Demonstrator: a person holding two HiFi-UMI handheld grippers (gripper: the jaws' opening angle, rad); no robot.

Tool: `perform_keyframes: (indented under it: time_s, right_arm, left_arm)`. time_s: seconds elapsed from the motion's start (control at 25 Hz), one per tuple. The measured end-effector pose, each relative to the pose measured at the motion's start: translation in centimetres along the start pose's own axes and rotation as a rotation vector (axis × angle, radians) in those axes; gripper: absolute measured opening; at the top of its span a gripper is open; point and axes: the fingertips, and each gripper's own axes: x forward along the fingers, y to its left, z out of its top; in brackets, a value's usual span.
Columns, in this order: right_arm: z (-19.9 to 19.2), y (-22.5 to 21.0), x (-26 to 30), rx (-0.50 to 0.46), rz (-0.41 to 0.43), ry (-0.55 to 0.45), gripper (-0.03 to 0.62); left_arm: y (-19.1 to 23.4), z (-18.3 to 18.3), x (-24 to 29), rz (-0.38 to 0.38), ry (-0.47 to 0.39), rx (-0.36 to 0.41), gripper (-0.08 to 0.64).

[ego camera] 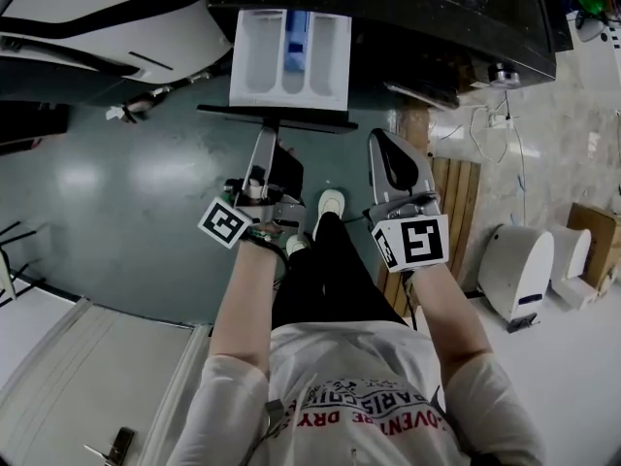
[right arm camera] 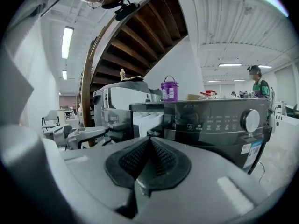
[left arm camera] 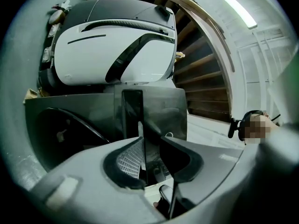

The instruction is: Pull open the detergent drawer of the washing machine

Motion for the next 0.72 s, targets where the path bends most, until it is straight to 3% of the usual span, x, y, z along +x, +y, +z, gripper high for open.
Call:
perform_keyframes:
  time_s: [0.24,0.28,0.32,0.48,0.72]
  right_arm:
    - [0.4,0.9,-2.1,-0.005,-0.045,0.004,0.002]
    - [0.5,1.4,-2.4,-0.012,-0.046,0.006,0.002]
    - [0.6,1.8,-2.7,-0.015,-0.048,0.006,0.002]
    - [1.6,2.6,-3.9,-0.015,-0.066,0.000,0.002]
    - [3.9,4.2,-6.3,-0.022,-0.086,-0.006,0.002]
  left_arm:
    - [-0.2,-0.2,-0.4,0.038,0.024,-0.018,0.103]
    - [-0.4,-0.2,-0.7,0.039,0.028,-0.019,0.078]
    - [-0.6,-0.2,-0.9,0.040,0.032,-0.017,0.006]
    - [-2.1,-0.1,-1.1,0.059,0.061,0.000,0.003]
    - [-7.1,-0.9,-2.1,0.045,0.189,0.140,0.003]
